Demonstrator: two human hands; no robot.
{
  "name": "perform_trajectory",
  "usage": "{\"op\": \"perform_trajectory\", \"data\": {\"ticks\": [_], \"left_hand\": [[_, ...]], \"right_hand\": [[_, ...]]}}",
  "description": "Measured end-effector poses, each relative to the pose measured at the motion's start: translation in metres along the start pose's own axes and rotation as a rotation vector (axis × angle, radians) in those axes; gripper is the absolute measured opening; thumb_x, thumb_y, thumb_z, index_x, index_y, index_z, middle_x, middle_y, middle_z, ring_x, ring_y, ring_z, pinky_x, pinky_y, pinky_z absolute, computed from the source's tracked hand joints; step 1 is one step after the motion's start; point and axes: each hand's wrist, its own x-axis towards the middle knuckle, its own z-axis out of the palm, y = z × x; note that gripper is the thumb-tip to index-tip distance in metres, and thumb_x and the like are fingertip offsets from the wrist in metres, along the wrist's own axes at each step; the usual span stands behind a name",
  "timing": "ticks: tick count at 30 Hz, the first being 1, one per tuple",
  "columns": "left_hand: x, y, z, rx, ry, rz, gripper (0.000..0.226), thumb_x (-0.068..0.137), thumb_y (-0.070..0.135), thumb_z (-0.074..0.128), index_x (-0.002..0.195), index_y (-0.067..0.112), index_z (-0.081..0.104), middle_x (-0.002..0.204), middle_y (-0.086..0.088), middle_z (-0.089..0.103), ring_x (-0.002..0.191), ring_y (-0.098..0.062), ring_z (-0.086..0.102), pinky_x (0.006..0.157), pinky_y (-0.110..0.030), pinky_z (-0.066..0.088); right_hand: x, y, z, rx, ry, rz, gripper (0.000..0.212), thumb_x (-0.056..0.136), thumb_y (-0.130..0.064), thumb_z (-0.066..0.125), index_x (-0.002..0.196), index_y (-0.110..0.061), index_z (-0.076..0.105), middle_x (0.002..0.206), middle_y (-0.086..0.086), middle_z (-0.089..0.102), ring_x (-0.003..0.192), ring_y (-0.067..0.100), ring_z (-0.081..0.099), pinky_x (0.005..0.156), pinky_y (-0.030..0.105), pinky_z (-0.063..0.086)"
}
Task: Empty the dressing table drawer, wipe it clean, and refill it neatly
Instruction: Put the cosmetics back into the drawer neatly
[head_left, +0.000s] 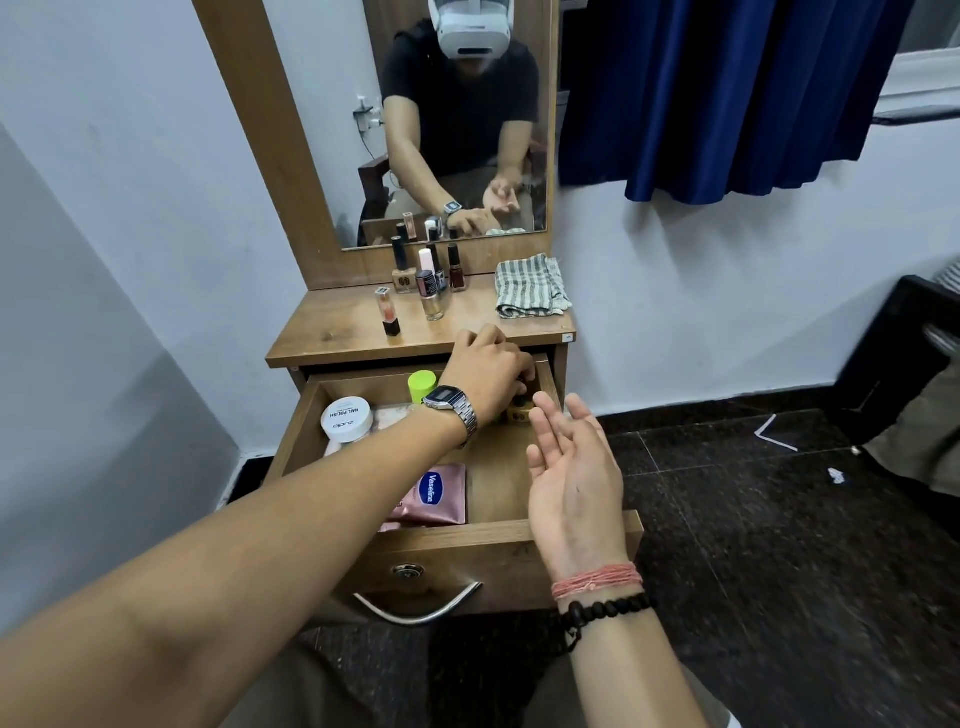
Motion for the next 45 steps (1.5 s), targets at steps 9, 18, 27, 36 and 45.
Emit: {"op": "perform_trajectory", "data": {"ticks": [9,18,27,36,45], "left_hand": [[-0.066,0.005,-0.035,-0.285,0.058,-0.116,0.018,0.088,0.034,0.055,0.105,0.033,0.063,0.109,0.009,0.06,0.104,-0.018,0.054,0.085,-0.036,0.045],[-0.136,0.0,-0.028,-0.332,0.0,-0.207,0.019,0.092,0.04,0.047,0.105,0.029,0.057,0.108,0.01,0.059,0.102,-0.015,0.055,0.079,-0.032,0.047],[-0.144,-0.009,-0.025,-0.465,0.025,-0.235,0.015,0.093,0.037,0.047,0.103,0.031,0.056,0.106,0.012,0.058,0.099,-0.012,0.055,0.078,-0.028,0.047],[-0.147,-0.01,-0.022,-0.589,0.047,-0.266,0.016,0.092,0.032,0.049,0.106,0.031,0.058,0.11,0.011,0.061,0.101,-0.013,0.057,0.085,-0.033,0.049],[-0.146,-0.01,-0.018,-0.603,0.041,-0.278,0.02,0.093,0.032,0.05,0.112,0.031,0.056,0.113,0.01,0.06,0.104,-0.015,0.056,0.086,-0.034,0.049]], "right_hand": [[-0.003,-0.001,0.003,-0.052,0.0,-0.029,0.023,0.099,-0.012,0.042,0.115,-0.021,0.056,0.115,0.002,0.07,0.107,0.013,0.063,0.08,0.025,0.042],[-0.004,-0.014,0.045,-0.551,-0.186,-0.322,0.03,0.094,-0.007,0.049,0.109,-0.028,0.064,0.111,-0.012,0.069,0.096,0.005,0.062,0.075,0.023,0.047],[0.092,-0.029,0.204,-1.376,-0.475,-0.73,0.029,0.088,-0.008,0.054,0.112,-0.018,0.067,0.106,-0.005,0.068,0.1,0.005,0.061,0.089,0.017,0.047],[0.172,0.019,0.266,-2.286,-0.626,-0.84,0.024,0.089,-0.008,0.054,0.108,-0.013,0.067,0.121,0.013,0.061,0.111,0.031,0.056,0.091,0.035,0.05],[0.187,0.035,0.261,-2.397,-0.542,-0.797,0.027,0.087,-0.007,0.064,0.112,-0.015,0.066,0.128,0.011,0.056,0.12,0.031,0.052,0.098,0.04,0.045]]}}
